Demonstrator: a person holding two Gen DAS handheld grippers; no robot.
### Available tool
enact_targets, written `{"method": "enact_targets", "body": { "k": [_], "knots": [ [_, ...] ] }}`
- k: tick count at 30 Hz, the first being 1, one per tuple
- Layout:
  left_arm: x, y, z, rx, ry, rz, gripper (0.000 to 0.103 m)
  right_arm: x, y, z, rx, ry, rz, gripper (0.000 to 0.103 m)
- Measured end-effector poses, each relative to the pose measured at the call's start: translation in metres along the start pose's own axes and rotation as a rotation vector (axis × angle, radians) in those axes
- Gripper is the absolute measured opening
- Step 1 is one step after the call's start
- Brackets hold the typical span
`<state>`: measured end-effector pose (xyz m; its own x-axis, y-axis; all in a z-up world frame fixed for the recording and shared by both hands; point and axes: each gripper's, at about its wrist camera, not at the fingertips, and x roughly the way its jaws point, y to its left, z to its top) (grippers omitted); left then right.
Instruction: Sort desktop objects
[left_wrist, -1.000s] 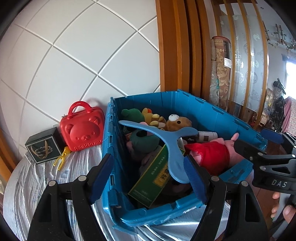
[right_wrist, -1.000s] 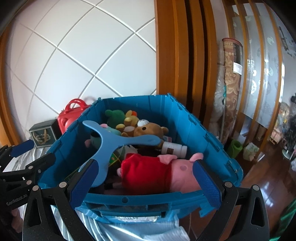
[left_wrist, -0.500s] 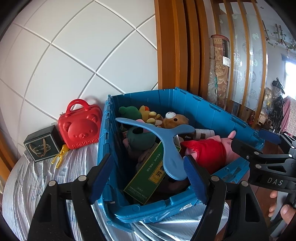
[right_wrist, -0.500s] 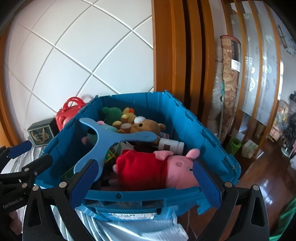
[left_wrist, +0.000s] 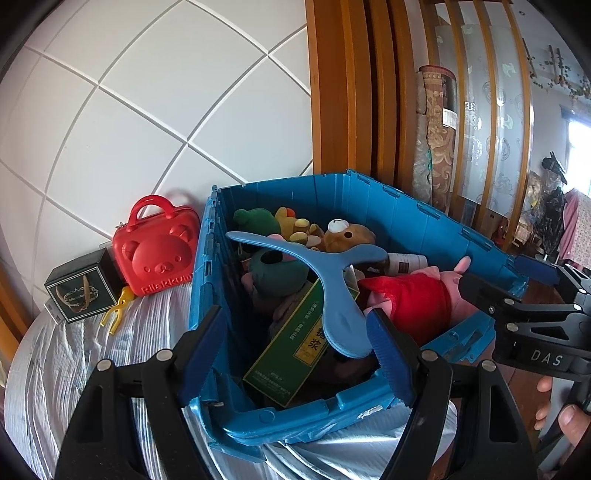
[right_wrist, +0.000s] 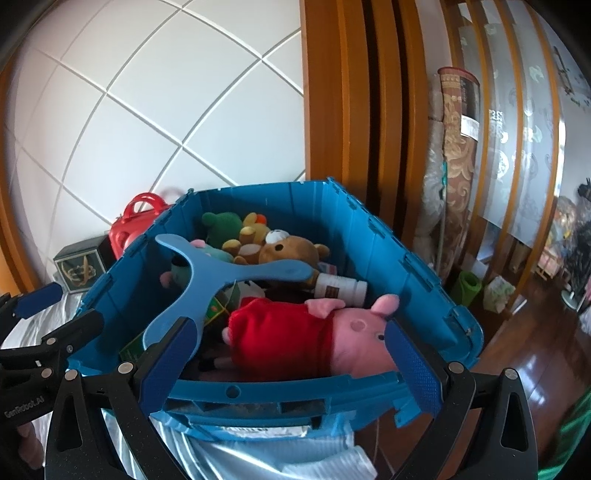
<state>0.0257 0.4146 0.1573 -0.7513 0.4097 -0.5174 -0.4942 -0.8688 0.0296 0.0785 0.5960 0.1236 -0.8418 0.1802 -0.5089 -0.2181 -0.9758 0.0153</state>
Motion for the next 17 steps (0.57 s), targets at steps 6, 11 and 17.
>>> {"method": "enact_targets", "body": {
  "k": [6,11,17],
  "knots": [
    [0.0015,-0.002,0.0009,0.003,0.001,-0.004,0.078,0.0024,-0.0029,0.0,0.004,0.003,-0.007,0.103],
    [0.0049,-0.0023,0.002,0.003,0.008,-0.01,0.078,0.0037,-0.0041,0.0001,0.006,0.005,-0.01,0.103],
    [0.0049,-0.0029,0.0029,0.011,-0.001,-0.012,0.078,0.0032,-0.0044,0.0001,0.007,0.004,-0.01,0.103]
  ]
}}
